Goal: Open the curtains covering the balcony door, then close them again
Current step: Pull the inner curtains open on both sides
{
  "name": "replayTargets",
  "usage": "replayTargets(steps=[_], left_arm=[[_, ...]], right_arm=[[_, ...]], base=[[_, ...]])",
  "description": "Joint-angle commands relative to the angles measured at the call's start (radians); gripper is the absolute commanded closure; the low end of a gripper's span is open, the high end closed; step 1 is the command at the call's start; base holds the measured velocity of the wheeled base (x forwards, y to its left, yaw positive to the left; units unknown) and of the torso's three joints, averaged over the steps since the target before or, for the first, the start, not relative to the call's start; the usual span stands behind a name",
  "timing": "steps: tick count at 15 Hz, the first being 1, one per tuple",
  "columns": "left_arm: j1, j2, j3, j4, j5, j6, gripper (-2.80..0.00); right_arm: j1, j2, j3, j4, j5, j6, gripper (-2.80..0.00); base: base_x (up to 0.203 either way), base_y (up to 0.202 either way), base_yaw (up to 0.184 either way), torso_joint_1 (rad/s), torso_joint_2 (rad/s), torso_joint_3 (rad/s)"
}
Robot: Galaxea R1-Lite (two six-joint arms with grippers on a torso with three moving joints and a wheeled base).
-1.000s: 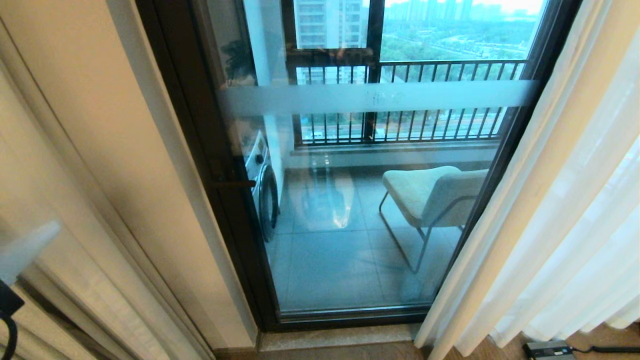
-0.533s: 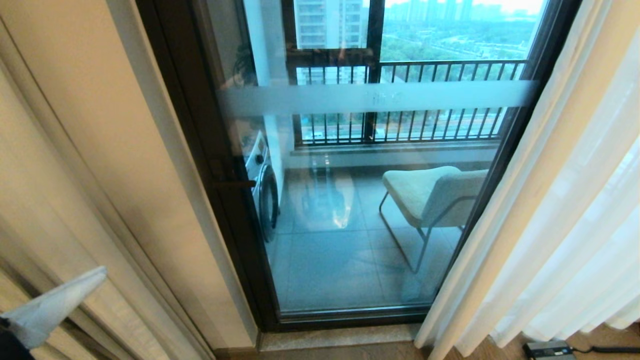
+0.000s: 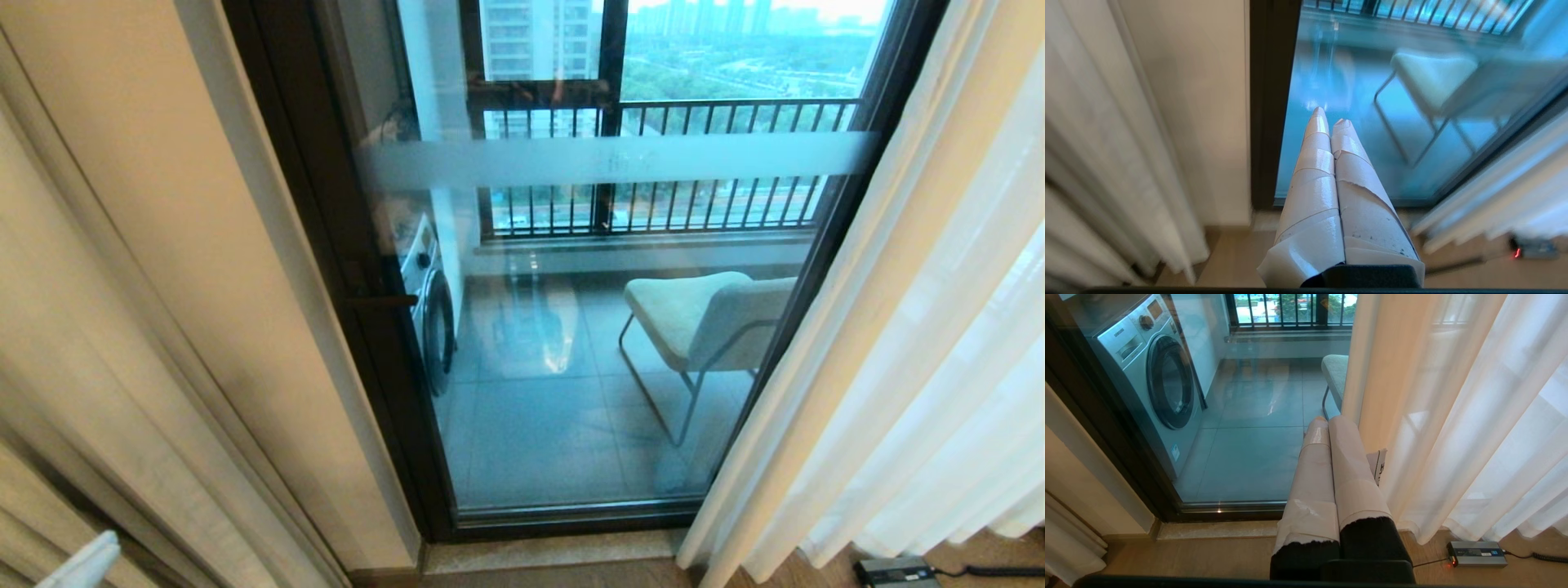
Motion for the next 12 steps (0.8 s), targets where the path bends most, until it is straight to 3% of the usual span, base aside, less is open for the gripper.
replayTargets(steps=[1,5,8,10,12], left_arm=[[-0.005,-0.092,0.012,0.068,0.001,0.011,0.0],[-0.006,-0.089,0.014,0.19,-0.032,0.026,0.0],[0.031,-0.083,0.014,0.195,-0.039,0.021,0.0],[0.11,-0.113,0.014,0.195,-0.039,0.02,0.0],[0.108,-0.193,0.014,0.196,-0.034,0.02,0.0]], right_arm=[[0.0,0.0,0.0,0.0,0.001,0.0,0.0],[0.0,0.0,0.0,0.0,0.001,-0.001,0.0],[0.0,0.0,0.0,0.0,0.001,0.0,0.0],[0.0,0.0,0.0,0.0,0.001,0.0,0.0],[0.0,0.0,0.0,0.0,0.001,0.0,0.0]], base=[[0.0,0.0,0.0,0.0,0.0,0.0],[0.0,0.0,0.0,0.0,0.0,0.0],[0.0,0.0,0.0,0.0,0.0,0.0],[0.0,0.0,0.0,0.0,0.0,0.0],[0.0,0.0,0.0,0.0,0.0,0.0]])
